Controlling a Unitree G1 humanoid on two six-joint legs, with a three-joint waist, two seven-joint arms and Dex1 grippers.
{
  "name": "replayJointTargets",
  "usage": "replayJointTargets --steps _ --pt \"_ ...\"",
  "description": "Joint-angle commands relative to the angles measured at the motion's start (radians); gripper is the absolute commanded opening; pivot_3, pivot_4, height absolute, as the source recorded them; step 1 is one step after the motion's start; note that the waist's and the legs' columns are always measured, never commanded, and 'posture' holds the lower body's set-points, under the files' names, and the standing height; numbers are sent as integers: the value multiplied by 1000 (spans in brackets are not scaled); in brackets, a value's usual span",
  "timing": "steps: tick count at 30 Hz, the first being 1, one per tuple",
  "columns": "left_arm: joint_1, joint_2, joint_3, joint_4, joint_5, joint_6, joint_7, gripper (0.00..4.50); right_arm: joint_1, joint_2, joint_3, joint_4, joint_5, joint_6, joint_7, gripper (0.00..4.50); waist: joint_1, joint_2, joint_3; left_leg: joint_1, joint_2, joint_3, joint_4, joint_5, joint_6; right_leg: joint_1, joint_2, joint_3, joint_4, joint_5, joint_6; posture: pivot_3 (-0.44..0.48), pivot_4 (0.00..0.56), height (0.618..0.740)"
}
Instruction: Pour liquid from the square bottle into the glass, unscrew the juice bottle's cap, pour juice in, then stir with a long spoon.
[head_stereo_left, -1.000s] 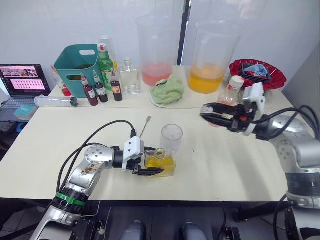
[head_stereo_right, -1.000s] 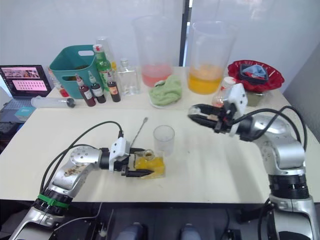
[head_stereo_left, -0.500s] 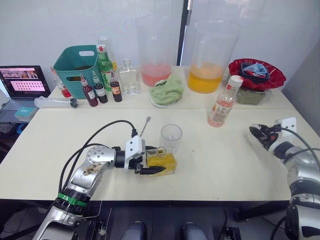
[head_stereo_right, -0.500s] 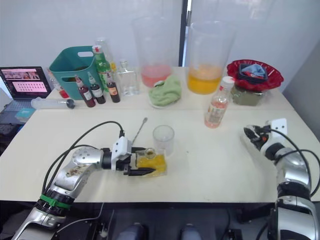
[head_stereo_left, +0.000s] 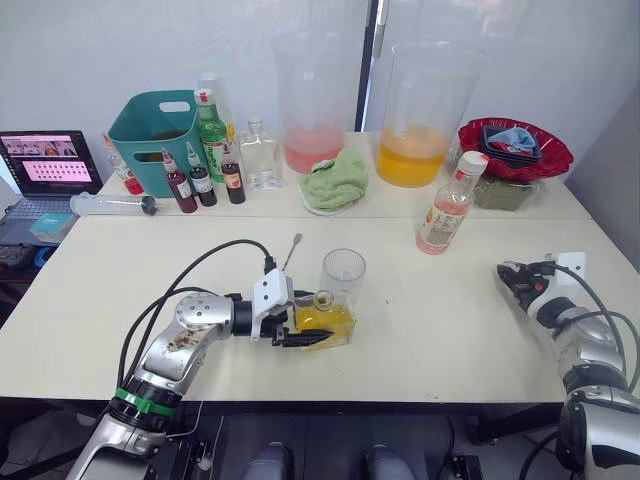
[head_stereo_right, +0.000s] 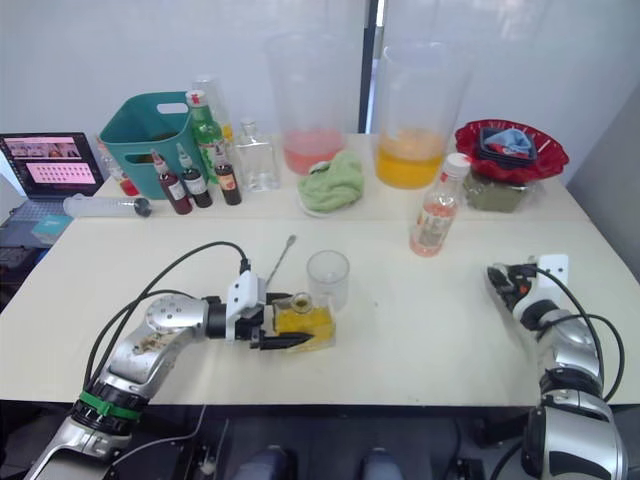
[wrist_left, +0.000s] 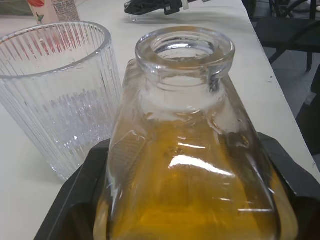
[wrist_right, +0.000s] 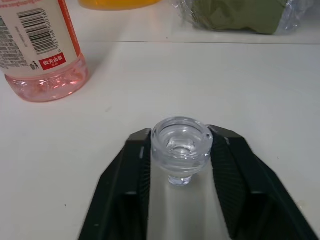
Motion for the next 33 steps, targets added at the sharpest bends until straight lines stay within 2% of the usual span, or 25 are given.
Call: replayJointTargets --steps 1,5,6,13,22,30,33 --pt "-11 -2 17 -61 -24 14 3 2792 -13 -9 -32 -8 24 -11 26 3004 0 0 0 0 0 0 0 0 0 0 0 0 0 0 0 0 150 740" --pt "-5 2 26 -81 -45 31 -10 2792 -18 -28 -40 -38 25 -8 67 4414 0 0 0 0 0 0 0 0 0 0 0 0 -1 0 0 0 150 740" --pt "-1 3 32 -94 -61 44 -14 2792 -19 -31 -39 -54 25 -5 81 4468 -1 0 0 0 0 0 0 0 0 0 0 0 -1 0 0 0 150 740" --pt "35 38 76 -179 -132 107 -26 2792 -16 -86 -35 -235 50 83 189 4468 -2 2 1 -1 0 0 -1 0 0 0 0 0 -2 0 0 0 150 740" --pt "78 113 146 -278 -197 190 -15 2792 144 -187 44 -703 188 450 485 4468 2 3 2 -1 1 -1 -1 -1 2 0 0 -1 -3 0 0 0 150 740" --pt "118 180 228 -367 -254 256 11 2792 242 -211 73 -996 302 667 570 4468 4 3 2 -1 1 -4 0 -1 2 0 0 -1 -3 0 0 0 150 740" --pt "157 224 319 -400 -307 315 35 2792 252 -200 106 -1079 341 730 586 4468 1 2 2 -1 1 -4 0 -1 2 -1 0 -1 -3 0 0 0 150 740"
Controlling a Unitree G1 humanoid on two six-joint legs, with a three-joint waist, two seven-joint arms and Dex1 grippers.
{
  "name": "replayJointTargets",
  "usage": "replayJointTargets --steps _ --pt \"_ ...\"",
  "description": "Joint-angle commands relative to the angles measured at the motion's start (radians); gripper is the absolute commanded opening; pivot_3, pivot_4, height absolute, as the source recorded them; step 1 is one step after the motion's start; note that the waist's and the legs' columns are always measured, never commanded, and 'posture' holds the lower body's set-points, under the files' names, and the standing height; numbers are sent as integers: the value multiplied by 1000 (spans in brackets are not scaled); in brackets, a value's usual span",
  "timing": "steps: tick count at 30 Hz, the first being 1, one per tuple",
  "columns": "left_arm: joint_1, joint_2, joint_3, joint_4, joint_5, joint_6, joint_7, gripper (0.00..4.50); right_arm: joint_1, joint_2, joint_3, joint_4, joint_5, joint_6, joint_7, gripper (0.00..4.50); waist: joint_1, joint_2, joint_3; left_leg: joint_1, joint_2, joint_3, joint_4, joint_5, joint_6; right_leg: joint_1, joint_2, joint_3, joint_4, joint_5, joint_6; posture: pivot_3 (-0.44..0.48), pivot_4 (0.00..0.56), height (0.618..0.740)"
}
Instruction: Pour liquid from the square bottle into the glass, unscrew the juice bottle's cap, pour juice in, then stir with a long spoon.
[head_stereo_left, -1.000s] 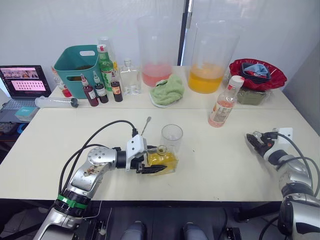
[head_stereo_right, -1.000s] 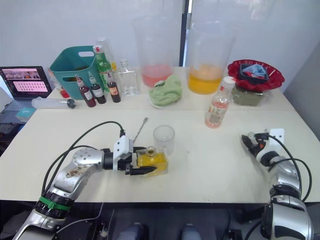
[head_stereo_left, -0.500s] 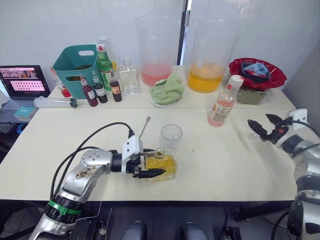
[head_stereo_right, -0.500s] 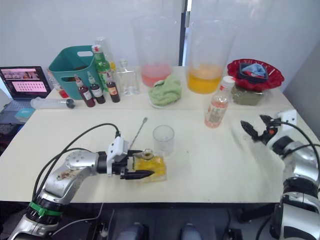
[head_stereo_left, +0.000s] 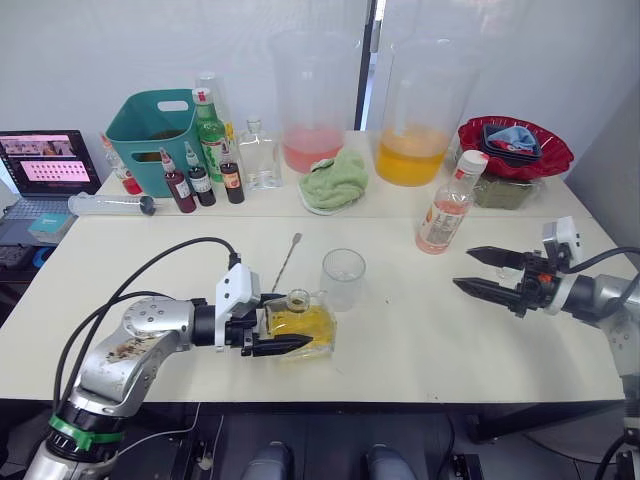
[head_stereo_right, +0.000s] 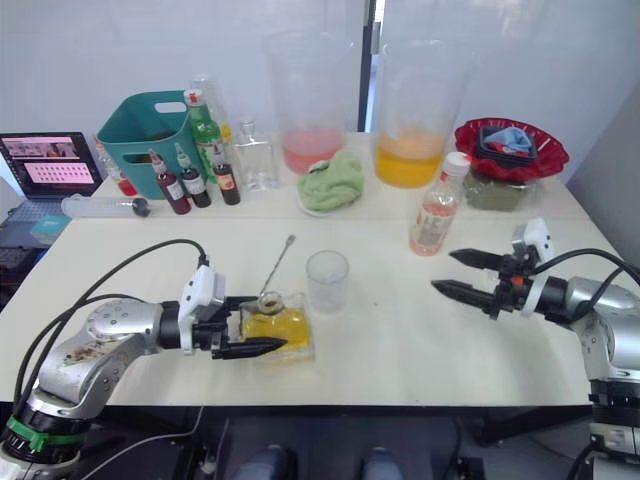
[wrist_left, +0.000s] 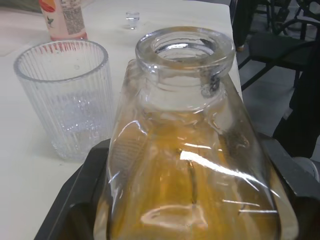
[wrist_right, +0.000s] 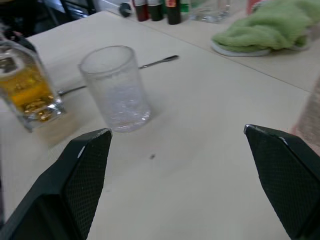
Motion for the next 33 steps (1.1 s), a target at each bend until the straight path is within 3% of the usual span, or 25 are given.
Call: replayJointTargets --steps 1,7,11,15,20,26,33 --pt "21 49 136 -72 -76 30 24 2792 0 2 25 -111 50 48 13 4468 -2 0 0 0 1 -1 0 0 0 0 1 0 0 0 0 0 150 740" --pt "-7 118 229 -23 -53 27 68 2792 0 53 71 -160 66 72 7 4468 6 -1 0 0 0 0 0 0 0 0 1 0 0 0 0 0 150 740" --pt "-97 131 227 25 23 27 177 2792 9 80 85 -197 80 84 -4 4468 15 -2 1 -1 -1 0 1 0 0 0 0 -1 0 0 0 0 150 740" --pt "-208 110 160 67 72 95 267 2792 13 97 98 -217 75 76 -17 4468 15 -3 2 -1 -1 0 1 0 0 0 0 -1 0 0 0 0 150 740" --pt "-315 70 59 106 175 63 328 2792 40 124 115 -240 60 52 -46 4468 14 -4 3 -2 -1 0 1 0 0 -1 0 -2 0 0 0 0 150 740" --pt "-421 -10 -40 189 269 -26 338 2792 76 136 110 -265 58 42 -78 4468 13 -5 3 -4 -1 1 1 0 0 -3 0 -2 1 0 0 0 150 740" --pt "-499 -92 -179 335 476 -249 381 2792 98 142 108 -293 62 56 -132 4468 12 -5 3 -4 -2 1 1 0 0 -3 0 -2 1 0 0 0 150 740"
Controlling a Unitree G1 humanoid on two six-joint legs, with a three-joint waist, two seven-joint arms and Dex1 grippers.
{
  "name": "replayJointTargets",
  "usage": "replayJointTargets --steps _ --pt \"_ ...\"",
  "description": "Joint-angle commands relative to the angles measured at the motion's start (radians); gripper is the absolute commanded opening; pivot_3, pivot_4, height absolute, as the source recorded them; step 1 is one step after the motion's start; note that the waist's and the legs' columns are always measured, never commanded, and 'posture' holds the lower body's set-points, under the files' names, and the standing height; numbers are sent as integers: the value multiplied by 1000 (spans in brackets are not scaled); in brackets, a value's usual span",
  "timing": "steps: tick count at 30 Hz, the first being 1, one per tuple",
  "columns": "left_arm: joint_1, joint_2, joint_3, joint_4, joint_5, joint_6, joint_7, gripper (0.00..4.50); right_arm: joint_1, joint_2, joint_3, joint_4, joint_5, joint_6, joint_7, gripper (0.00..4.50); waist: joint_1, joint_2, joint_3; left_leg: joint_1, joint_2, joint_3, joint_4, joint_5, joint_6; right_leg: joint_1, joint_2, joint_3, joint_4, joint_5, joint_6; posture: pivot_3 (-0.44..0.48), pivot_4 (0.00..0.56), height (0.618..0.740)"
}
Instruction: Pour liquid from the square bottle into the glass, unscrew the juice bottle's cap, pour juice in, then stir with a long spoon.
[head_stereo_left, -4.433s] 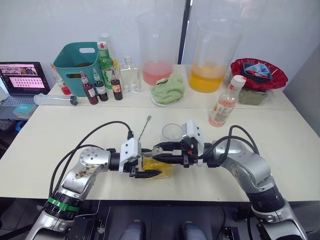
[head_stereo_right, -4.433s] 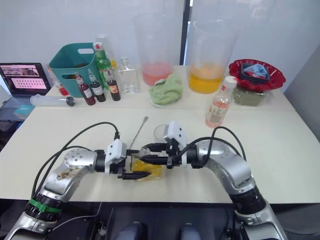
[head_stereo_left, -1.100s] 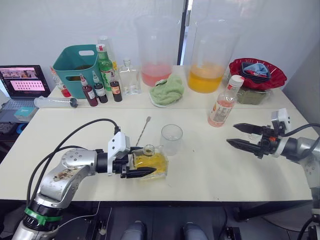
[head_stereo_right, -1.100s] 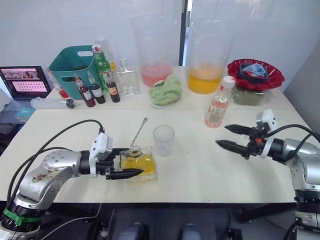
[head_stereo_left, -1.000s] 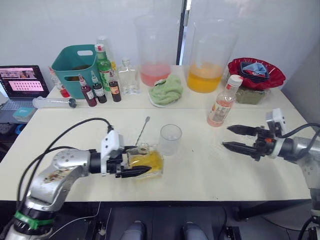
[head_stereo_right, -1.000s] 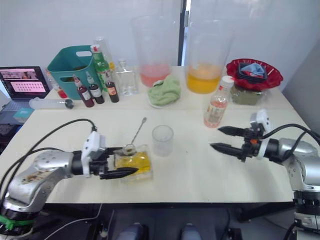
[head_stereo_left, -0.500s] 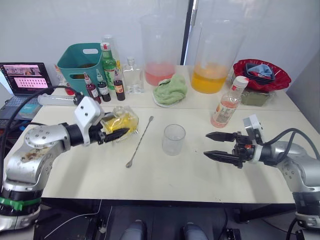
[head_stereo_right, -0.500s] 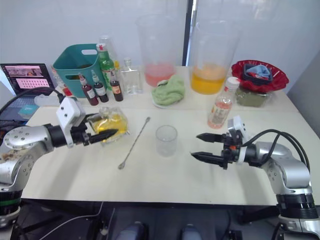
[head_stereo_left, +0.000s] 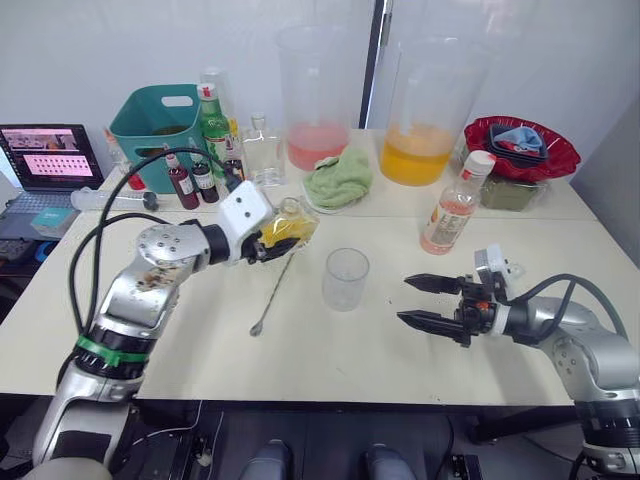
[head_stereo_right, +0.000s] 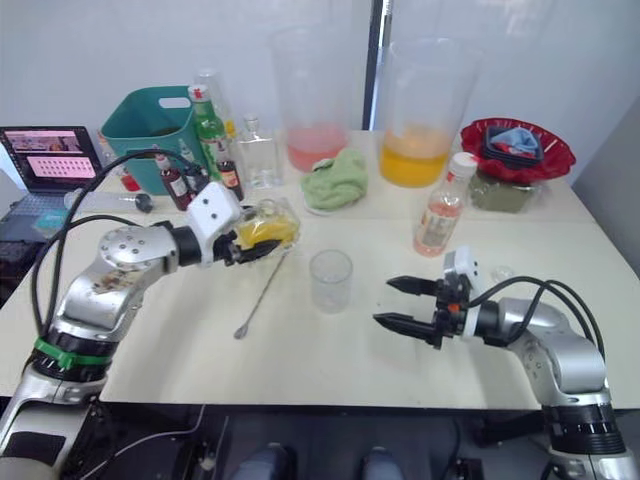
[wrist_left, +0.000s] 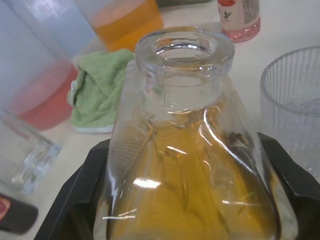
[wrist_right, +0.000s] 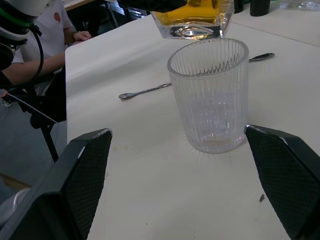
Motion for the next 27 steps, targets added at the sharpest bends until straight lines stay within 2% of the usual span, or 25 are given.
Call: replayJointTargets --steps 1,14,23,27 --pt "-69 -23 -16 23 108 -149 55 2792 7 -2 -19 -49 14 -3 -21 4468 0 0 0 0 0 0 0 0 0 0 0 0 0 0 0 0 150 740" --pt "-93 -65 -69 155 309 -430 91 2792 53 -5 -37 -104 31 -3 -72 4468 -1 0 0 -1 0 0 1 0 0 -1 0 0 1 0 0 0 150 740" --pt "-97 -101 -78 187 402 -487 134 2792 77 0 -40 -130 38 -3 -97 4468 -1 0 0 -1 -1 0 1 0 0 -1 0 0 2 0 0 0 150 740" --pt "-104 -114 -87 219 476 -525 202 2792 82 19 -56 -140 55 0 -125 4468 -1 0 0 -1 -1 0 1 0 0 -1 0 0 3 0 0 0 150 740"
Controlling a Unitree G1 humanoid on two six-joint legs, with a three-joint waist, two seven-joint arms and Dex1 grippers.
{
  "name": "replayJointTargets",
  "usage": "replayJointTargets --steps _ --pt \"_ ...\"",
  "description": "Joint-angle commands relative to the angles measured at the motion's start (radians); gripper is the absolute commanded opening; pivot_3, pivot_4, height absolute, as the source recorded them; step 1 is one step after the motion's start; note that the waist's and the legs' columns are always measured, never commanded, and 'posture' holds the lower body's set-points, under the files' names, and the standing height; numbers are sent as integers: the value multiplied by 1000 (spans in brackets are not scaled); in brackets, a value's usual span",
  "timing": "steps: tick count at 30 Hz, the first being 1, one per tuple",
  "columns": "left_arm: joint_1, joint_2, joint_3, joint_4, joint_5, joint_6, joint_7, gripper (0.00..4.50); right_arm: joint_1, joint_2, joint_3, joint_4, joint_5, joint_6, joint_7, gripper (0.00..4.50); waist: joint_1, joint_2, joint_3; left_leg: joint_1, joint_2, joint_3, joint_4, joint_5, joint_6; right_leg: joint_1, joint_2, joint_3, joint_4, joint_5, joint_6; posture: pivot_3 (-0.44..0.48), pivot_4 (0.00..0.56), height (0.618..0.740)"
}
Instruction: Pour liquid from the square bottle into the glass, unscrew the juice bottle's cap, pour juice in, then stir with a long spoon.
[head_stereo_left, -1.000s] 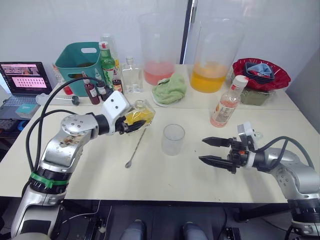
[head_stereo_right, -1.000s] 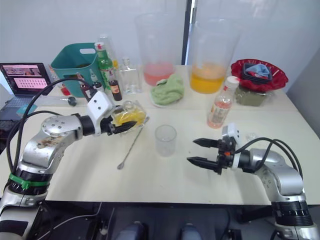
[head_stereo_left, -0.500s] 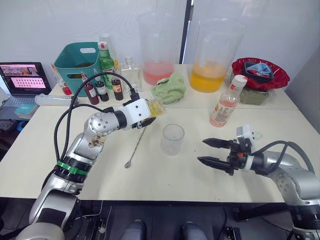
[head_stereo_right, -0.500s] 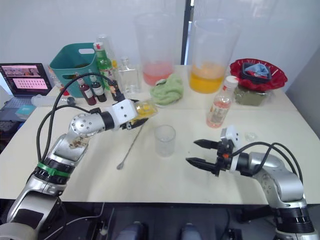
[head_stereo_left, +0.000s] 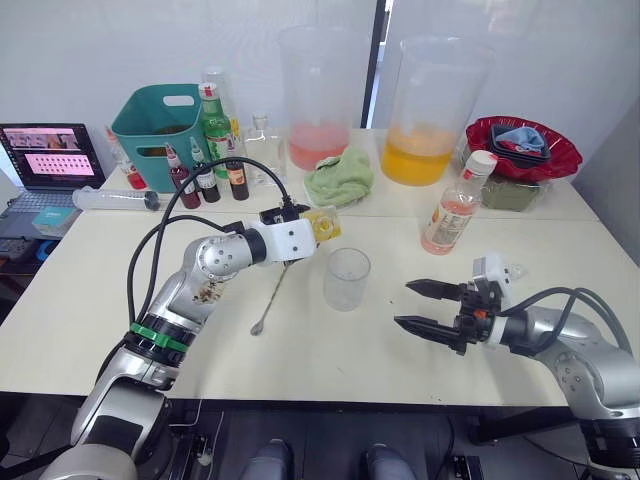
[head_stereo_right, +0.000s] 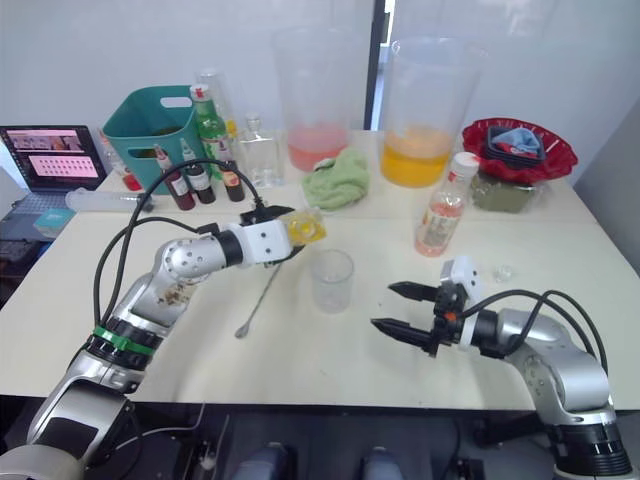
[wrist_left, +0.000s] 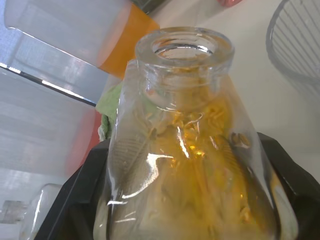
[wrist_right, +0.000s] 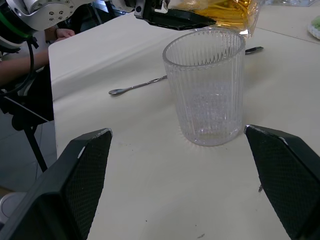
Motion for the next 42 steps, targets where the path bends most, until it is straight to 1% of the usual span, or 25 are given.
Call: replayJointTargets --steps 1,3,7,13,17,20,30,35,42 --pt "-48 -11 20 -18 50 -59 81 2792 -4 6 -40 -40 39 -1 -15 4468 0 0 0 0 0 0 0 0 0 0 0 0 0 0 0 0 150 740" --pt "-49 -11 15 -12 66 -75 84 2792 -3 4 -41 -45 40 -1 -18 4468 0 0 0 0 0 0 0 0 0 0 0 0 0 0 0 0 150 740" --pt "-59 -50 8 7 91 -73 109 2792 7 10 -54 -57 57 2 -35 4468 3 0 0 0 0 0 0 0 0 0 0 0 0 0 0 0 150 740" --pt "-69 -71 -4 32 139 -94 139 2792 15 15 -59 -74 68 4 -56 4468 2 0 0 0 -1 0 1 0 0 0 0 0 1 0 0 0 150 740" --pt "-81 -71 -19 47 184 -125 172 2792 18 16 -60 -81 72 5 -65 4468 1 0 0 0 -1 0 1 0 0 0 0 0 1 0 0 0 150 740" --pt "-97 -62 -39 66 246 -172 219 2792 22 17 -59 -84 71 4 -69 4468 1 0 0 0 -1 0 1 0 0 0 0 0 1 0 0 0 150 740" --pt "-102 -61 -54 82 317 -233 271 2792 32 12 -58 -73 63 -1 -66 4468 1 0 0 0 -1 0 1 0 0 0 -1 0 1 0 0 0 150 740" --pt "-105 -45 -82 72 407 -286 328 2792 31 9 -55 -67 59 2 -66 4468 2 0 0 0 -1 0 1 0 0 0 -1 0 2 0 0 0 150 740" --pt "-113 -46 -79 84 438 -301 360 2792 29 7 -50 -63 53 4 -64 4468 2 0 0 0 -1 0 1 0 0 0 -1 0 2 0 0 0 150 740"
